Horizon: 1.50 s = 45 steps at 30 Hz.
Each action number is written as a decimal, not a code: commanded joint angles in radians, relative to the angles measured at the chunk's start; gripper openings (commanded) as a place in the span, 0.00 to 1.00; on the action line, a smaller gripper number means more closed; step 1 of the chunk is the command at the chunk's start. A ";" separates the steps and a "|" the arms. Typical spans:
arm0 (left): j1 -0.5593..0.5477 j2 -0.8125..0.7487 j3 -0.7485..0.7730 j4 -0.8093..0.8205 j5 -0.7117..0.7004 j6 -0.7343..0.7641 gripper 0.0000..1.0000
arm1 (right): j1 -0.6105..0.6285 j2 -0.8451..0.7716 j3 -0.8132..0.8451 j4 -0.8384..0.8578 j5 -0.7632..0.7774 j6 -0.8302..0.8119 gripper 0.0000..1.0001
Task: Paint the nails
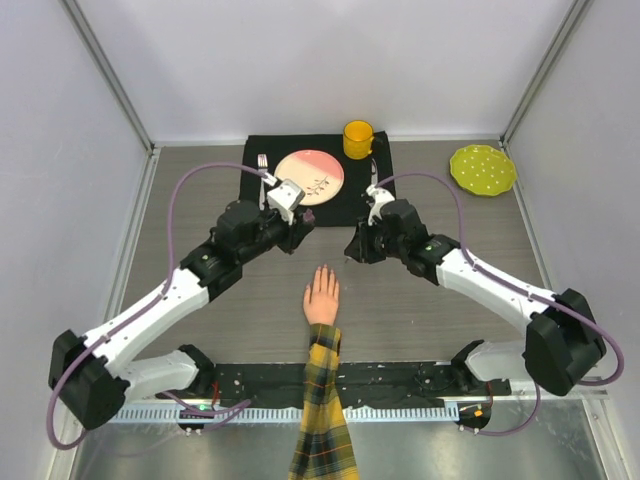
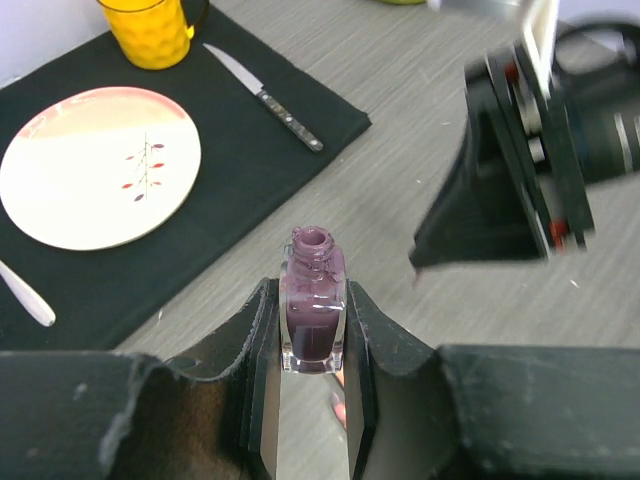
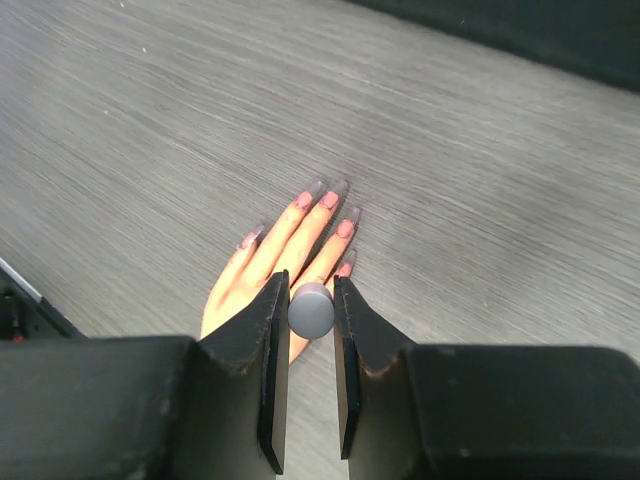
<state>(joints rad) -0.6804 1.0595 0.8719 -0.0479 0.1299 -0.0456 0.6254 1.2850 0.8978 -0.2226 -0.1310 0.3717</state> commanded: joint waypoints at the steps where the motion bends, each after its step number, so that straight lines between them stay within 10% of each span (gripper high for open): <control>1: -0.002 0.080 0.067 0.202 -0.049 -0.014 0.00 | 0.002 0.031 -0.072 0.216 -0.059 0.018 0.01; 14: 0.008 0.263 0.159 0.287 -0.181 -0.042 0.00 | -0.032 0.135 -0.111 0.338 -0.082 0.007 0.01; 45: 0.143 0.580 0.760 -0.182 -0.062 -0.214 0.00 | -0.124 0.365 0.122 -0.009 -0.348 -0.086 0.01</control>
<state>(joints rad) -0.5381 1.6253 1.5684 -0.1799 0.0231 -0.2626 0.5026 1.6367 0.9604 -0.2249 -0.4526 0.3141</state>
